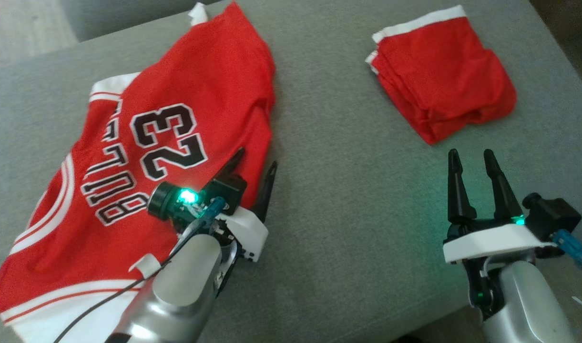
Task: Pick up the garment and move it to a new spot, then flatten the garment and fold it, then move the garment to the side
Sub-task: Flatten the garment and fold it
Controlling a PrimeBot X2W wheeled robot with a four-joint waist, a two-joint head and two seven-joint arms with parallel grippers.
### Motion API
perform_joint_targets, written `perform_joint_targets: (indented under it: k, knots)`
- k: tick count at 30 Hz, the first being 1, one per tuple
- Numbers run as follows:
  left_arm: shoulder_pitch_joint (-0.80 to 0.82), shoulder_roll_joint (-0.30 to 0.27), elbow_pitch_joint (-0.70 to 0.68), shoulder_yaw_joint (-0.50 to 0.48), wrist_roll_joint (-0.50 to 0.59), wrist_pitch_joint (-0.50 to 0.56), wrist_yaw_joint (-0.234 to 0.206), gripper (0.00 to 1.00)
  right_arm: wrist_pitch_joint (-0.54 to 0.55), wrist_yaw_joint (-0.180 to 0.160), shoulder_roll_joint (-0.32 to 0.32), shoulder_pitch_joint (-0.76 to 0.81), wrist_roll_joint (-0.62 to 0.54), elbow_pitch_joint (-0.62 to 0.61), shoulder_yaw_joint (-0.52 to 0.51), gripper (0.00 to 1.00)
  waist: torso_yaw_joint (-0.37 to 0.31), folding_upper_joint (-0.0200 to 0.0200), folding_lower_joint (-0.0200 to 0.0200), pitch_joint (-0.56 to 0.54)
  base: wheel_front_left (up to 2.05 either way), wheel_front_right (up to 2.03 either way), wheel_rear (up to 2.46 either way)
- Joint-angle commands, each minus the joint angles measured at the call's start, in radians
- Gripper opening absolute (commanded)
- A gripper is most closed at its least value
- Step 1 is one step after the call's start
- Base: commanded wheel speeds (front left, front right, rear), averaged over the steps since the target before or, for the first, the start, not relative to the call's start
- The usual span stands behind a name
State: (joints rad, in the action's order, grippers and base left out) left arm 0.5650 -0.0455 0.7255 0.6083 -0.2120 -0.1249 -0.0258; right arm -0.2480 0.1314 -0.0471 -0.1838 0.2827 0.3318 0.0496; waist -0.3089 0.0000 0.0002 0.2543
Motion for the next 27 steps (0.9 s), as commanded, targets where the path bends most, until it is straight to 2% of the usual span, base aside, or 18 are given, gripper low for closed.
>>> perform_joint_targets:
  k: [1,6,10,11,12,13,23,27]
  knots:
    - [0.041,-0.005,-0.004,-0.02,-0.004,-0.005,-0.013,1.0,-0.013,-0.001,-0.003,-0.036,0.013,-0.029,0.022,1.0,-0.028,0.0,-0.0002,0.016,0.0,0.0,0.0]
    - [0.069,-0.008,0.105,-0.01,0.018,0.023,-0.067,1.0,-0.014,-0.001,-0.003,-0.031,0.023,-0.039,0.022,1.0,-0.041,0.0,-0.0002,0.013,0.0,0.0,0.0]
    - [0.081,-0.007,0.148,-0.008,0.009,0.031,-0.068,1.0,-0.014,-0.001,-0.003,-0.029,0.025,-0.043,0.024,1.0,-0.037,0.0,-0.0002,0.009,0.0,0.0,0.0]
    - [0.084,-0.007,0.155,-0.007,0.006,0.03,-0.065,0.55,-0.014,-0.001,-0.003,-0.029,0.026,-0.044,0.024,1.0,-0.035,0.0,-0.0002,0.009,0.0,0.0,0.0]
    - [0.086,-0.007,0.16,-0.005,0.004,0.026,-0.063,0.23,-0.014,-0.001,-0.003,-0.029,0.026,-0.046,0.024,1.0,-0.033,0.0,-0.0002,0.009,0.0,0.0,0.0]
    - [0.089,-0.007,0.163,-0.002,0.001,0.02,-0.057,0.0,-0.014,-0.001,-0.003,-0.028,0.027,-0.047,0.023,1.0,-0.031,0.0,-0.0002,0.009,0.0,0.0,0.0]
    - [0.085,-0.005,0.097,0.045,-0.085,-0.083,0.039,0.0,-0.014,-0.001,-0.003,-0.023,0.02,-0.037,0.028,1.0,-0.01,0.0,-0.0002,-0.021,0.0,0.0,0.0]
    - [0.077,-0.005,0.028,0.07,-0.139,-0.099,0.054,0.0,-0.014,-0.001,-0.003,-0.023,0.017,-0.03,0.034,1.0,-0.011,0.0,-0.0002,-0.033,0.0,0.0,0.0]
